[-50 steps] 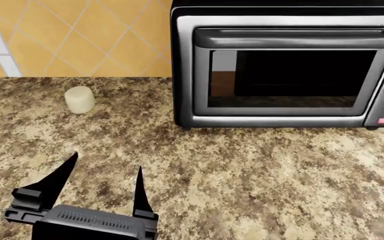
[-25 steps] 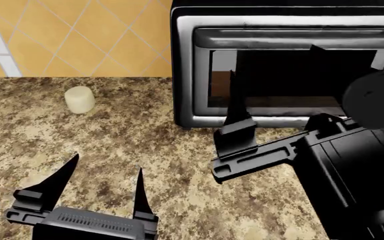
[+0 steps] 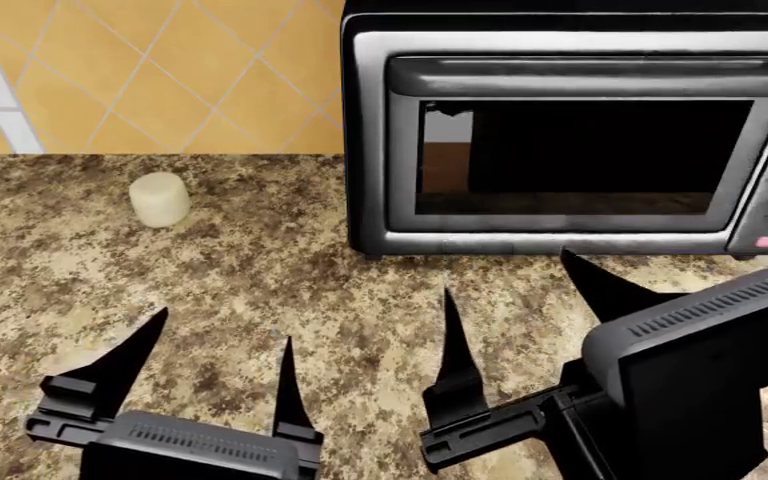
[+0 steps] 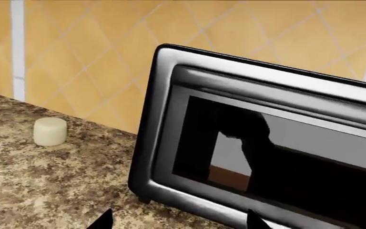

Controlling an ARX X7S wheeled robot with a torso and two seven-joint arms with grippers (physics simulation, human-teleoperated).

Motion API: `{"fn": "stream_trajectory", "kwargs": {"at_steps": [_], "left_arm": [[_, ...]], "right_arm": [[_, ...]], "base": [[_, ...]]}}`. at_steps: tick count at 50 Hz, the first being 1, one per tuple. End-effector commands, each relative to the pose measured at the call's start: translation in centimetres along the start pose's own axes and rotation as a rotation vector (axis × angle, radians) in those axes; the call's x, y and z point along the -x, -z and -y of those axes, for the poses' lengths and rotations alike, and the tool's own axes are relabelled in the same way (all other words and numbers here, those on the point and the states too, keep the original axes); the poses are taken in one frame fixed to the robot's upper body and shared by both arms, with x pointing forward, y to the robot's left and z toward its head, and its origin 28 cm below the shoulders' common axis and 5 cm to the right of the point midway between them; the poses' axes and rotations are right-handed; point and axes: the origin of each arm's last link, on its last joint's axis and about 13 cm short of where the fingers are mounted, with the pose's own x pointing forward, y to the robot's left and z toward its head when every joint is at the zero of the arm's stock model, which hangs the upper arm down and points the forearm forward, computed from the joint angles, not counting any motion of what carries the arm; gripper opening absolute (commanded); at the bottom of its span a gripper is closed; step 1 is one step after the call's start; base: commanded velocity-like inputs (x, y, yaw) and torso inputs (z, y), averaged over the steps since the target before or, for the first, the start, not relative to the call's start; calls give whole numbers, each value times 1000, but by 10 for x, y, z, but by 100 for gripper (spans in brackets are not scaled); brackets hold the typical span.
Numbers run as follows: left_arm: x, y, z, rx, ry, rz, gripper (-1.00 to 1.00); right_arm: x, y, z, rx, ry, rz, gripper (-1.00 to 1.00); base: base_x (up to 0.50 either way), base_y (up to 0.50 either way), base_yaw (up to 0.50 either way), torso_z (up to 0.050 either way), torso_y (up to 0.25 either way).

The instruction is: Pick the peanut butter and boxed food from the counter and place them in the cabinets closest to them.

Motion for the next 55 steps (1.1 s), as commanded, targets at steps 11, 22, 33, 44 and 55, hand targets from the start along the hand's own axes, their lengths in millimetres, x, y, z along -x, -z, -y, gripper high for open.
{"fn": "stream_trajectory", "kwargs": {"at_steps": [11,22,33,44,55], "left_arm": [[2,-1,3,-6,11,1,100],[2,-1,2,-5,10,2,100],[2,-1,2,-6,13,3,100],[1,-1,2,-8,15,1,100],[2,0,3,-6,16,1,100]], "right_arm": [[9,23,-1,-24,26,-57,100],[9,24,-2,-20,14,-68,100],[11,23,-3,-42,-5,-61,100],[12,23,-3,-59,-29,-59,100],[14,22,-4,-77,-41,-66,100]], "base": [[-288,0,0,0,0],[-500,0,0,0,0],[-227,0,0,0,0],[0,-28,0,0,0],[0,-500,0,0,0]]}}
